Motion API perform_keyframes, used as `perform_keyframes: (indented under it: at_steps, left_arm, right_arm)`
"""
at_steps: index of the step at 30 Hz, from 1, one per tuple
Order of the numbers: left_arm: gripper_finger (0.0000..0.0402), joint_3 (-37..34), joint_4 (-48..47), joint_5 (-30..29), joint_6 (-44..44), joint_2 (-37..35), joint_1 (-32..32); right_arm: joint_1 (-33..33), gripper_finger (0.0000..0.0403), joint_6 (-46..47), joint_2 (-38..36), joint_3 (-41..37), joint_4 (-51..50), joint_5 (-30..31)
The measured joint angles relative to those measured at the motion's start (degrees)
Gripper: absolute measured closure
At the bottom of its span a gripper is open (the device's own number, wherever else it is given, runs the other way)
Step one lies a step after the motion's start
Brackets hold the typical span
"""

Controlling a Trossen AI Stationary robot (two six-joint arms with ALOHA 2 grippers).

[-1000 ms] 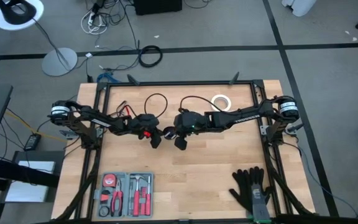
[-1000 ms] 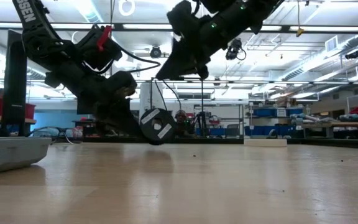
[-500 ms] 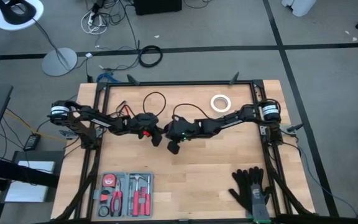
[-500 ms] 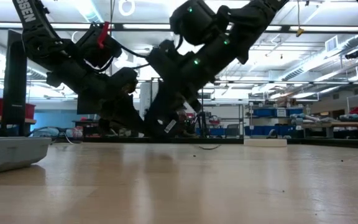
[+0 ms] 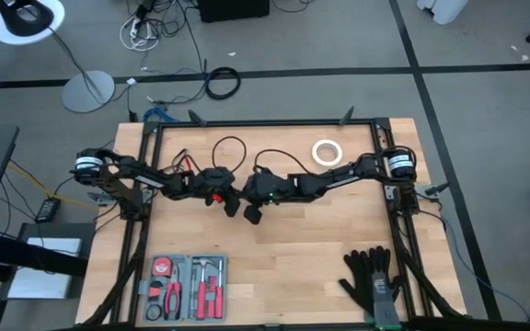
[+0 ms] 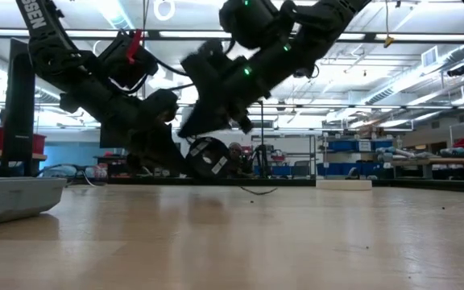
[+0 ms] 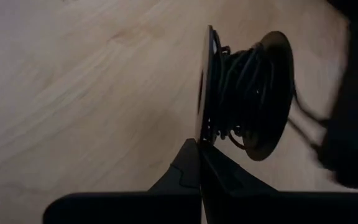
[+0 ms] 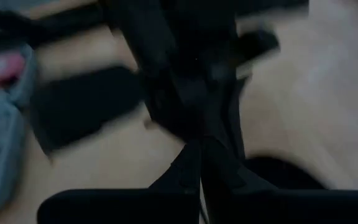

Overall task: Coil cords
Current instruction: Coil the black wire on the black spool

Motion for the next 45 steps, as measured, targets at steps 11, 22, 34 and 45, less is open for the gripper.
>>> perform_keyframes:
  at_steps: [11,22,34,45]
  left_arm:
    - [0.0401,0.0,-0.5,0.0,0.0,0.0,0.0]
    - [0.0401,0.0,-1.1,0.7,0.2,0.0,0.0]
    - [0.0401,-0.1,-1.3,0.6,0.0,0.0,0.0]
    - [0.0401,-0.1,2.9,-0.5,-0.8,0.0,0.0]
  right_arm:
    - [-0.3,0.0399,-0.5,0.0,1.2,0.2,6.4]
    - [0.1,0.0401,2.1,-0.8,1.4,-11.7,4.6]
    - [-0.7,0.0402,-0.6,-1.3,1.2,-2.8,4.3]
    - [0.5,0.0402,1.0,0.0,1.2,-4.3,-0.6]
